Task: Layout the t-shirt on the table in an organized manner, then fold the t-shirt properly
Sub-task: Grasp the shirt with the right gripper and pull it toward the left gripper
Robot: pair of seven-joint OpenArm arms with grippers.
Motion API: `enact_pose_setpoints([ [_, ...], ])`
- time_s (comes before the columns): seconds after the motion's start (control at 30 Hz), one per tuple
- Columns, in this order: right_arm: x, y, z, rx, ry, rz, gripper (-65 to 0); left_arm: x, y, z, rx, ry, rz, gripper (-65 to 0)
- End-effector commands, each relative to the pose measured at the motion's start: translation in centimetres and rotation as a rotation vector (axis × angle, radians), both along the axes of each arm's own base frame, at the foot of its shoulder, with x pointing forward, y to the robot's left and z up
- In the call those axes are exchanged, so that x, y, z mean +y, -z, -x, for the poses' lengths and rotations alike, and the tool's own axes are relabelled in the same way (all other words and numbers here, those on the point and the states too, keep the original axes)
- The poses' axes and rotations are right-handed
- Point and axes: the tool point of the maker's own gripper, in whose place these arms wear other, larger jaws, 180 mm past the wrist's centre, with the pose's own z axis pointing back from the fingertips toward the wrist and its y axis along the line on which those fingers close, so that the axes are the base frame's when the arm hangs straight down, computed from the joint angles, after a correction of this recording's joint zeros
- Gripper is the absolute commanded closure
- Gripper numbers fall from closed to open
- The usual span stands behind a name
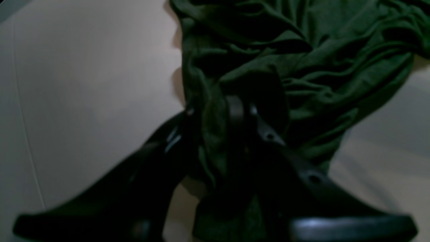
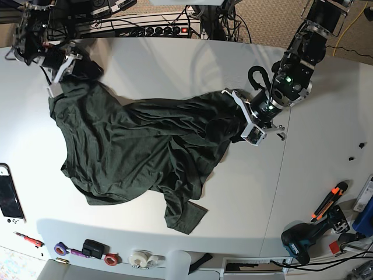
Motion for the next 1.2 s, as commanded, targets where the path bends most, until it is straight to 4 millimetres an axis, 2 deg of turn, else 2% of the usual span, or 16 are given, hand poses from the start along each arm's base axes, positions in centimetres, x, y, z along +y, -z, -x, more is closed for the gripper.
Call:
enact_pose_setpoints([
  [0.0,3.4,2.5,3.9,0.163,-0.096,-0.038,0.0,-0.1,-1.6,-0.8,-0.051,0.002,0.026,-14.3],
  [0.13,5.5,1.8,3.8,0.136,-0.179,-0.049,0.0,-0.1,-1.6,-0.8,-0.051,0.002,0.026,-14.3],
  [0.37,8.3,-3.7,0.6,-0.089,-0.279,-0.056,0.0,-0.1,-1.6,-0.8,-0.051,0.002,0.026,-14.3],
  [0.5,9.6,-6.4,-0.4,-0.198,-0.341,-0.031,0.0,-0.1,-1.6,-0.8,-0.051,0.002,0.026,-14.3],
  [0.63,10.8,-8.2,-0.8,-0.271,-0.376,-0.024,0.0,-0.1,-1.6,-0.8,-0.05,0.001,0.029,-14.3],
  [1.0,16.3,-10.0,-1.2,-0.349,-0.298,-0.195,0.0,-0.2,-1.8,-0.9,-0.056,0.001,0.03,-14.3],
  [1.17,18.7,-11.3,-2.4,-0.396,-0.253,-0.28,0.0,-0.2,-2.3,-1.3,-0.072,0.002,0.034,-14.3],
])
